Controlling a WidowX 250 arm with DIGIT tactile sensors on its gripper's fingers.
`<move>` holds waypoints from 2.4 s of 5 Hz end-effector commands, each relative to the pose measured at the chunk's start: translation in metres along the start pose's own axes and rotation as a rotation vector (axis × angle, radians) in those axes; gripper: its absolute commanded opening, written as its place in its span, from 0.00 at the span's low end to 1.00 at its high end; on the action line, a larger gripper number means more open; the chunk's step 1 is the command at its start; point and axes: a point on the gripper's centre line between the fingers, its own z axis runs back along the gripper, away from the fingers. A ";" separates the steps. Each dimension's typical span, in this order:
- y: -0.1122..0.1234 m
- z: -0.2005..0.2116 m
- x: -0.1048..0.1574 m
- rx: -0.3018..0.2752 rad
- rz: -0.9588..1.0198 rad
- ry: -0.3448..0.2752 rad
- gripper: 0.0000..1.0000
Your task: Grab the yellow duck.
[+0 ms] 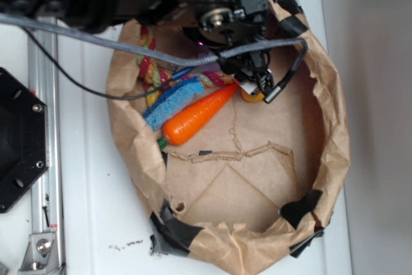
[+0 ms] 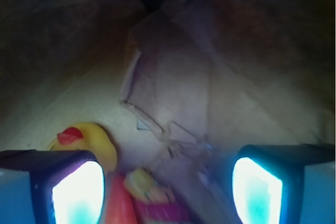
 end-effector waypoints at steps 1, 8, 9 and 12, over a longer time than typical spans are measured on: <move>-0.044 -0.019 0.008 -0.051 -0.210 -0.009 1.00; -0.079 -0.013 -0.039 -0.037 -0.861 0.318 1.00; -0.080 -0.012 -0.041 0.009 -0.857 0.298 0.00; -0.073 0.090 -0.026 -0.001 -0.938 0.080 0.00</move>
